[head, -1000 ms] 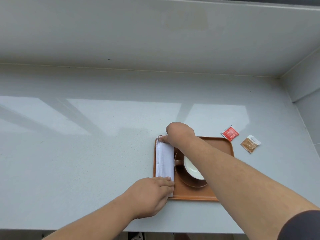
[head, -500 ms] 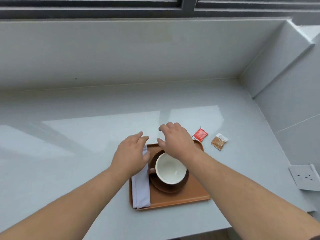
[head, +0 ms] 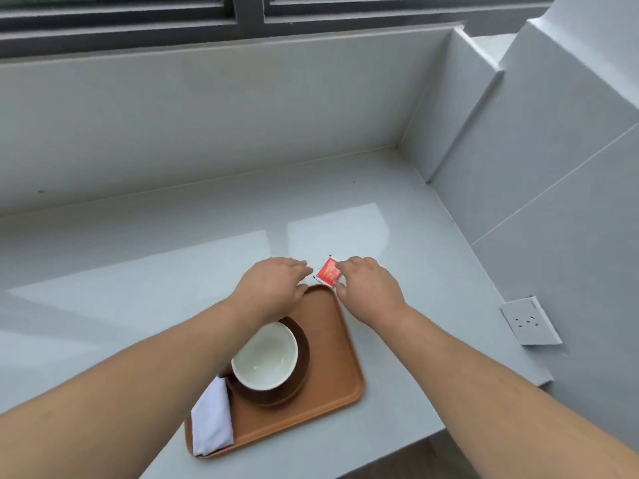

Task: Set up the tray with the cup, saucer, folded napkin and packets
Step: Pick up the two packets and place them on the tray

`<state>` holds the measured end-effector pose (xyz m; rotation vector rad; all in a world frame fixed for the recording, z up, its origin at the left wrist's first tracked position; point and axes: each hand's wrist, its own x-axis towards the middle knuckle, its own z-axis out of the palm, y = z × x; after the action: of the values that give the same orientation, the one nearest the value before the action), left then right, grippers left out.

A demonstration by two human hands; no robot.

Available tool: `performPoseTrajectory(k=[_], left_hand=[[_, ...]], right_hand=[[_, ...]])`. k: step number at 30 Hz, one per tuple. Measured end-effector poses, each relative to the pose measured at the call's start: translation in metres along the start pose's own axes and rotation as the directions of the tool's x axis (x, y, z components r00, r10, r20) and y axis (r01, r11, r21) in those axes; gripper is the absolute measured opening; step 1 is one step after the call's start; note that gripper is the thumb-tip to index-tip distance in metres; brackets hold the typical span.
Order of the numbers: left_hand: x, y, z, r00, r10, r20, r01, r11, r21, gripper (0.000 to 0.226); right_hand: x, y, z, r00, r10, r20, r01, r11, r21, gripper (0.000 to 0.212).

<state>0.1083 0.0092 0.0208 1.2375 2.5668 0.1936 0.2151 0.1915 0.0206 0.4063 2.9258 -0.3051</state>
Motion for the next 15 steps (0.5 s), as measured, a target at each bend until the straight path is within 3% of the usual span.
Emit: performPoseTrajectory(k=[7,15], left_hand=[[0.044,0.039,0.006,0.99,0.027,0.135,-0.034,0.998,0.051,0.043],[0.08,0.053,0.018,0.981,0.024,0.191,-0.058,0.983,0.173,0.036]], right_hand=[[-0.003,0.052,0.005,0.996,0.084,0.037,-0.083,0.996,-0.025,0.034],[0.003,0.082,0.016,0.99,0.122,0.069,-0.122,0.992,-0.014,0.045]])
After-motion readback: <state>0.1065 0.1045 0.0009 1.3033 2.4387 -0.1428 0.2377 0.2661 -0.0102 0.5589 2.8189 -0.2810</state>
